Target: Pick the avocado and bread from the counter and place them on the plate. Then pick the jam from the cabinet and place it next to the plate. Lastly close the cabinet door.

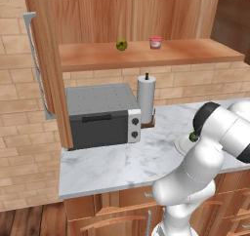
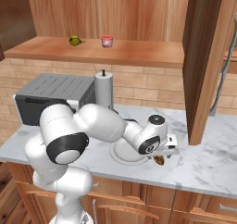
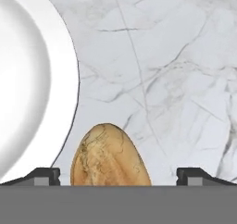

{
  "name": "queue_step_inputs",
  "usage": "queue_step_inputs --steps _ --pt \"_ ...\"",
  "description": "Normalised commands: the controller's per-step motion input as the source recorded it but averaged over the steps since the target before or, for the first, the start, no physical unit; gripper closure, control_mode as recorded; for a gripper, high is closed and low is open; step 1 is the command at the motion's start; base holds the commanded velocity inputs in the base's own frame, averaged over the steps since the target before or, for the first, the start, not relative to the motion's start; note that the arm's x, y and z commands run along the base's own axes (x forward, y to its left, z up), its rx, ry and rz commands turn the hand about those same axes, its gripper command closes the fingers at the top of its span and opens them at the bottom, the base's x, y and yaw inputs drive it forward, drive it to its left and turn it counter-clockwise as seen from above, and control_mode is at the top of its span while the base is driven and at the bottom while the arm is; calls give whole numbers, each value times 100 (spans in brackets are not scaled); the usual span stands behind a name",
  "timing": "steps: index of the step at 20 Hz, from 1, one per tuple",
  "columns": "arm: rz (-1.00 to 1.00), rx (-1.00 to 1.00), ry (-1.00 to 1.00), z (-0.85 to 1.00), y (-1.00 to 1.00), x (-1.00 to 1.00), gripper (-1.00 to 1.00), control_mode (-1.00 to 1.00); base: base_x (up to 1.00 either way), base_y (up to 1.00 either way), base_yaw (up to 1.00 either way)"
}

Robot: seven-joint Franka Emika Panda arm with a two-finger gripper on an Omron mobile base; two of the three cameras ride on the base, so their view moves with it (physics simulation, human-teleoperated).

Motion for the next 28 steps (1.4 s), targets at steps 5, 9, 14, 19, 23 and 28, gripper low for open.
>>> queue_step_inputs --steps 5,9,14,19,23,28 --pt "1 0 0 -22 0 3 100 -100 0 0 0" --pt "0 0 0 0 0 0 100 -100 0 0 0" --pt "-1 4 -2 51 -2 0 100 -100 0 0 0" --pt "-2 6 -4 89 0 -5 100 -100 0 0 0" --pt "1 5 0 36 46 -15 100 -100 0 0 0" --pt "2 2 -1 -3 97 -8 100 -100 0 0 0"
